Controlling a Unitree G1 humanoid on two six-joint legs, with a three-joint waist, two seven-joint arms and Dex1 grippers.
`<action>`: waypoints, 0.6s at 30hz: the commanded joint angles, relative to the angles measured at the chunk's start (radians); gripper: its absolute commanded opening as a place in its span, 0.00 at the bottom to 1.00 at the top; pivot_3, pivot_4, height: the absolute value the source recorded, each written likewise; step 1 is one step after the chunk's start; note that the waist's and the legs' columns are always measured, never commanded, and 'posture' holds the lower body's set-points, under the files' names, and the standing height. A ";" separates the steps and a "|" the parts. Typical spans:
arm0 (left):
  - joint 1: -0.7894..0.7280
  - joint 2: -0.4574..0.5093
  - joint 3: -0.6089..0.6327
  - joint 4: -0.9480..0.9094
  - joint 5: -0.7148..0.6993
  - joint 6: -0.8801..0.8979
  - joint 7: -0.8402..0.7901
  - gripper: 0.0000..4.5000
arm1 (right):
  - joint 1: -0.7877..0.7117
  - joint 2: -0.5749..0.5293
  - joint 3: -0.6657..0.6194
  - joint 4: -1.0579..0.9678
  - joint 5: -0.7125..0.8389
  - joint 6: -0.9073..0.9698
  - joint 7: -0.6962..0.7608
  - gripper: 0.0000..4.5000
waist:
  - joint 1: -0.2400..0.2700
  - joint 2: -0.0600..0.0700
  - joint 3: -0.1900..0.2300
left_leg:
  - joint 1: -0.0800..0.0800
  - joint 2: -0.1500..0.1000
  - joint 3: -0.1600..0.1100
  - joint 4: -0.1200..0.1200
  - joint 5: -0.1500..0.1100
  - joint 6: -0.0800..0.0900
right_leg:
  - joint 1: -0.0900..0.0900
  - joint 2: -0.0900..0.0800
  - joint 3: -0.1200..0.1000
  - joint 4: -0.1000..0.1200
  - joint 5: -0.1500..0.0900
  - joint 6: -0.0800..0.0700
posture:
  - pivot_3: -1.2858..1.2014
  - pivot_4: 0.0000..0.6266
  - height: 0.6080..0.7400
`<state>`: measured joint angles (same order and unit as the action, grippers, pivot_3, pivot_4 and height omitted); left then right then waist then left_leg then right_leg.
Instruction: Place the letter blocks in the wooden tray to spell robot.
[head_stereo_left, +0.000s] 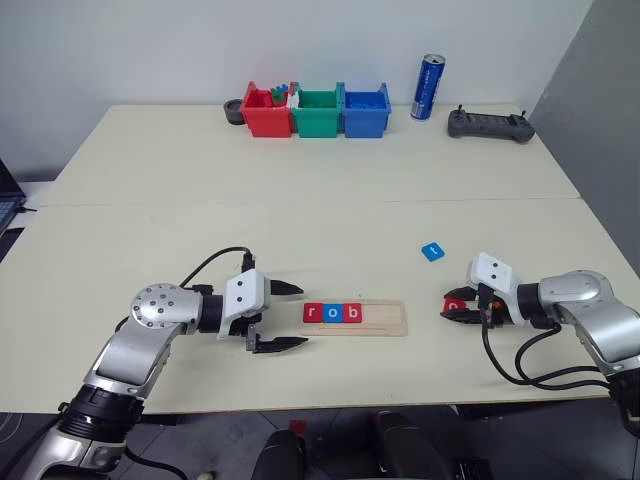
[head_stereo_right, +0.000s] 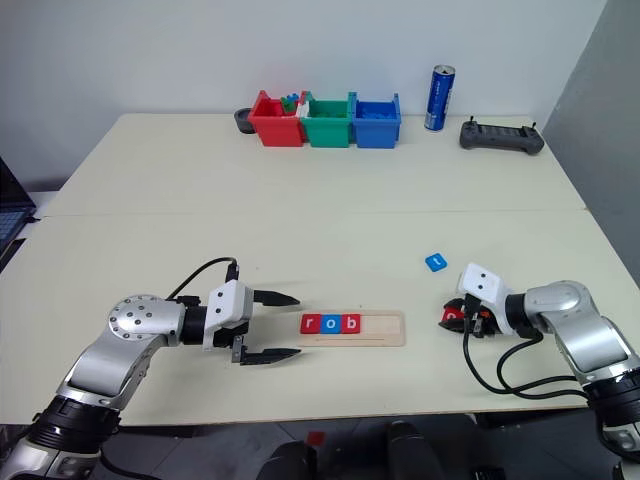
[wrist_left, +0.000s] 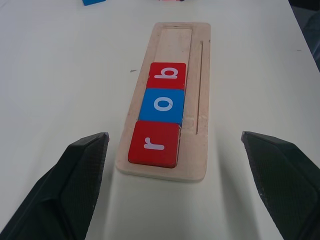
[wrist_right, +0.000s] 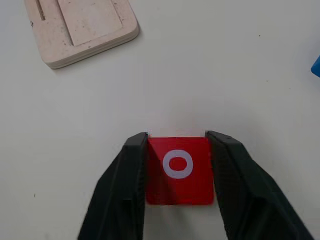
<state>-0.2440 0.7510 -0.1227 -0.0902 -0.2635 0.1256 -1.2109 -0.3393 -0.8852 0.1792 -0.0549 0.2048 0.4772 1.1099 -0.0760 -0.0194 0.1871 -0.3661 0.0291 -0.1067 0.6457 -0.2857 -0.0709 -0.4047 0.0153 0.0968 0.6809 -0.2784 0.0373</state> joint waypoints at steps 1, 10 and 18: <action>-0.002 0.014 0.017 -0.040 -0.009 -0.003 -0.002 1.00 | -0.022 0.018 -0.025 -0.117 0.057 0.058 0.011 0.31 | -0.001 0.000 0.000 | 0.000 0.000 0.000 0.000 0.000 0.000 | 0.000 0.000 0.000 0.000 0.000 0.000 | 0.52 0.24 1.00; -0.008 0.014 0.013 -0.028 -0.004 -0.012 -0.003 1.00 | -0.117 0.148 0.103 -0.316 0.049 0.221 -0.074 0.31 | 0.001 0.000 0.000 | 0.000 0.000 -0.001 0.000 0.000 0.000 | 0.000 0.000 -0.001 0.000 0.000 0.000 | 0.52 0.24 1.00; 0.004 0.017 0.018 -0.035 -0.003 -0.016 0.003 1.00 | -0.164 0.216 0.205 -0.267 -0.020 0.189 -0.109 0.31 | 0.005 0.000 0.000 | 0.000 0.000 -0.001 0.000 0.000 0.000 | 0.000 0.000 -0.001 0.000 0.000 0.000 | 0.52 0.24 1.00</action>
<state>-0.2426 0.7582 -0.1224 -0.0903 -0.2625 0.1231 -1.2105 -0.4844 -0.6708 0.3826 -0.3114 0.1963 0.6870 1.0020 -0.0715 -0.0190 0.1873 -0.3665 0.0289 -0.1076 0.6458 -0.2857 -0.0710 -0.4049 0.0151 0.0960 0.6812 -0.2784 0.0372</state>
